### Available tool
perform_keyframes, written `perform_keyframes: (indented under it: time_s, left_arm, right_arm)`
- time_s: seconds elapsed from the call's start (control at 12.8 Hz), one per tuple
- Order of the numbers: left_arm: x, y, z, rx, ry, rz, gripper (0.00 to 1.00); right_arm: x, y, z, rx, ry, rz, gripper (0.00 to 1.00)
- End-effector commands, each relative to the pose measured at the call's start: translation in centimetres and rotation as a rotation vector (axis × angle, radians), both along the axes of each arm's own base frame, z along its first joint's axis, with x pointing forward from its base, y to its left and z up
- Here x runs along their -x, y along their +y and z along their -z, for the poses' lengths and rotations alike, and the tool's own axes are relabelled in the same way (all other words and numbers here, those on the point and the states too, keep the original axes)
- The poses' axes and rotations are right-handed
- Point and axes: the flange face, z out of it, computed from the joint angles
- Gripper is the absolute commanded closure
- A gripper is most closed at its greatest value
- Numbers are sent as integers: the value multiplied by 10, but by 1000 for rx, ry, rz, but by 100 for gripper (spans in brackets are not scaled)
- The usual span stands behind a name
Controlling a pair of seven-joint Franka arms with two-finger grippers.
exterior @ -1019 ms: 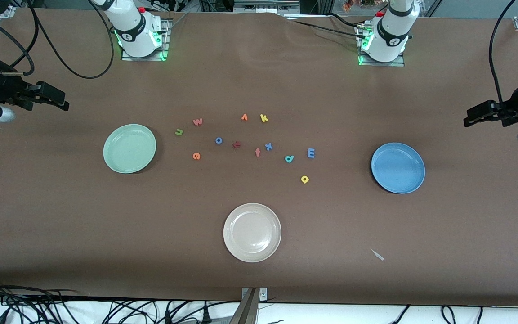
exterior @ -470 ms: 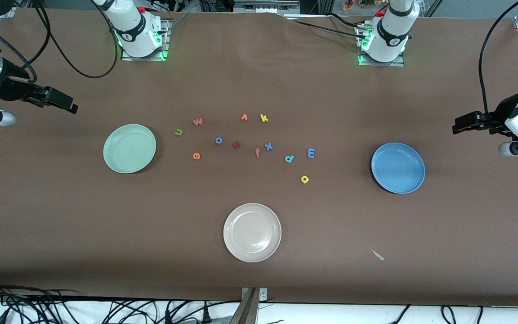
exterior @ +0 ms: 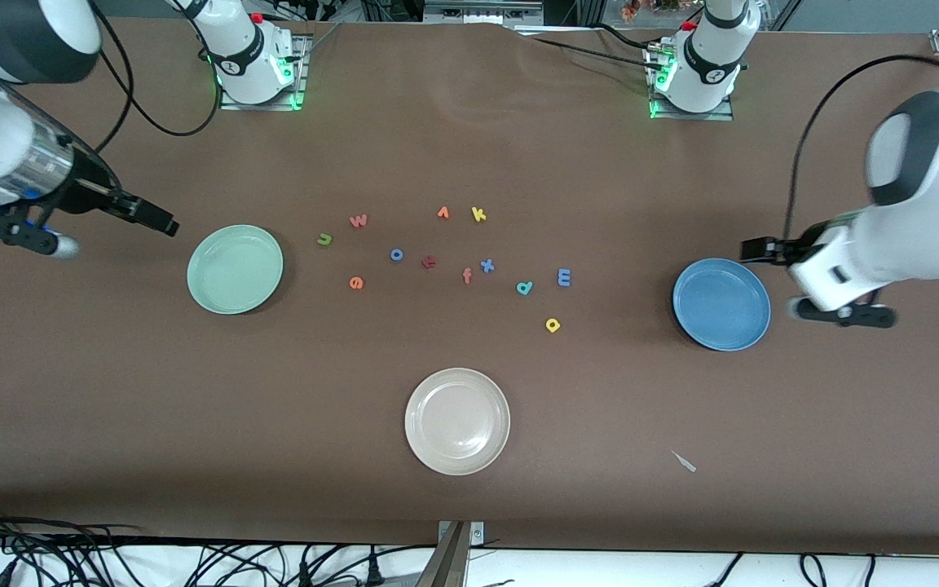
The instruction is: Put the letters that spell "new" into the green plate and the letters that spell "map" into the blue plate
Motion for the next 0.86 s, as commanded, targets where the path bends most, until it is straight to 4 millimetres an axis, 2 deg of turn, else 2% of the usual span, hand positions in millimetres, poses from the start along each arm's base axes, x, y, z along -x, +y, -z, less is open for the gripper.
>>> perform_keyframes:
  time_s: [0.0,0.16,0.31,0.55,0.78]
  left_arm:
    - [8,-33,12,46,-4,-3,0]
    - [17,-68,26,34,-15,-11,0]
    - [32,-108,48,17,-59,-68,0]
    - [65,-159,97,-18,-109,-85,0]
    - [100,-191,151,7,-181,-75,0]
  right_arm:
    - [32,29,14,33,7,130,0]
    - [36,49,39,38,-30,142,0]
    - [51,68,86,40,-71,175,0]
    - [70,99,153,34,-96,242,0]
    - [76,118,187,42,-38,354,0]
